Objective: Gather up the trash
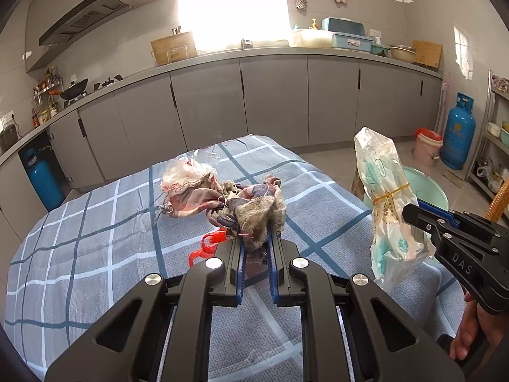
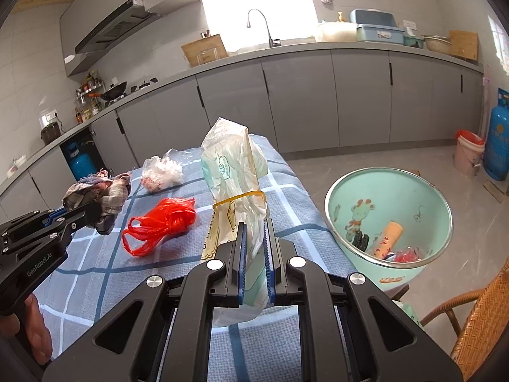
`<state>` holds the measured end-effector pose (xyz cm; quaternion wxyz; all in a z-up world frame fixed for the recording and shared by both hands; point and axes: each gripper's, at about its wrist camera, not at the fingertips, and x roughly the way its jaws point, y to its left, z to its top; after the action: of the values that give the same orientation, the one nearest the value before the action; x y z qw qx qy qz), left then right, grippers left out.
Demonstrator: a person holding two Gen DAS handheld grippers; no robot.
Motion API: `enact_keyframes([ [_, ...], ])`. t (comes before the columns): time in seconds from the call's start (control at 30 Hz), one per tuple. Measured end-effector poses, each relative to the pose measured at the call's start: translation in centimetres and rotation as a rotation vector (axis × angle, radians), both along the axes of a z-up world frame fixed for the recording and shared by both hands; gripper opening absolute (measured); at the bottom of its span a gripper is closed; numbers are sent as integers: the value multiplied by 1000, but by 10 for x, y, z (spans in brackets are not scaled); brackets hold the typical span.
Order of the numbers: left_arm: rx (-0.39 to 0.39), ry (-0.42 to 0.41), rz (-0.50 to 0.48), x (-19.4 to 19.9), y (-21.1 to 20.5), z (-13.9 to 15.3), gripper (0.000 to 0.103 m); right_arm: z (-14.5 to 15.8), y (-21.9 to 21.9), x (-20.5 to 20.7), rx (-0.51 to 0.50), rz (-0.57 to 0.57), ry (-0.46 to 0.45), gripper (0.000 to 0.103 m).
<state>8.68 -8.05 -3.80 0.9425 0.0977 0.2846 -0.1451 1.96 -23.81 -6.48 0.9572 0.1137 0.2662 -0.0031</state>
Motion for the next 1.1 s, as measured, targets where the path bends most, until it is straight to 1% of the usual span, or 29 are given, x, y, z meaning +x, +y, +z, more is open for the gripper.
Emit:
enact_keyframes([
  [0.4, 4, -36, -34, 2, -12, 8, 12, 2, -17, -6, 13, -36, -11, 12],
  [0.57, 0, -47, -63, 4, -22, 12, 12, 0, -28, -7, 15, -64, -9, 12],
  [0.77, -6, -56, -105, 8, -38, 15, 12, -3, -45, -9, 18, -100, -3, 12],
  [1.1, -22, -48, -180, 18, -69, 12, 12, -10, -69, -6, 17, -151, 9, 12],
])
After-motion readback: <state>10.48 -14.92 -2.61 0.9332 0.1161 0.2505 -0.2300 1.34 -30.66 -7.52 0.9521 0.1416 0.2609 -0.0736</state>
